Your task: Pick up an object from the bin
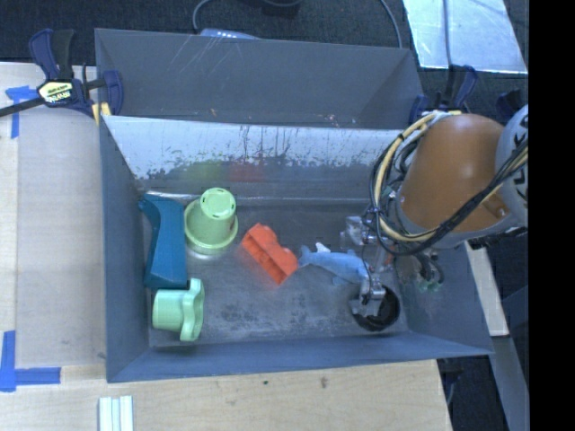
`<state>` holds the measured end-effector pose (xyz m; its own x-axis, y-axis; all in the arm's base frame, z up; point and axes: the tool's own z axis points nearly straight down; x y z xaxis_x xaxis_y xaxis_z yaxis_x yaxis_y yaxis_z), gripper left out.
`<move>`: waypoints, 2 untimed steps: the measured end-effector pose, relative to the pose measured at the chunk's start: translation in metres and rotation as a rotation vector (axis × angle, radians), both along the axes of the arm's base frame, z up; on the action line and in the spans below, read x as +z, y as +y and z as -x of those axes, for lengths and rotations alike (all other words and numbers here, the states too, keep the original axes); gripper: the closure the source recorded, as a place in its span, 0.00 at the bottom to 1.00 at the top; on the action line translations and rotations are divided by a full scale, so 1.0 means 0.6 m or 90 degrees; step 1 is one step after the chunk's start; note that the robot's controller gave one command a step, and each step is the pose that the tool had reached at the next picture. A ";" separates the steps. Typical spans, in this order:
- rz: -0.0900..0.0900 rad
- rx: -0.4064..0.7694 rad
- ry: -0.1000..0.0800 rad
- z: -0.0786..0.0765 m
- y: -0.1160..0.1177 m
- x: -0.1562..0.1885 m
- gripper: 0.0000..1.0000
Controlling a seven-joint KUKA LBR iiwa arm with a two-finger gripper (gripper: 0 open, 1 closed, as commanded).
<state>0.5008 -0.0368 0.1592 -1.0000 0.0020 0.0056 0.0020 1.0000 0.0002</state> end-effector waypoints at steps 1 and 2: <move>0.000 0.001 -0.005 -0.003 0.000 0.007 0.00; 0.001 0.034 -0.009 -0.012 0.006 -0.034 0.00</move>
Offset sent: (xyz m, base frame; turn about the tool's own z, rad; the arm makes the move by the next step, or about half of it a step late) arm 0.0105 0.0133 -0.0769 -0.1523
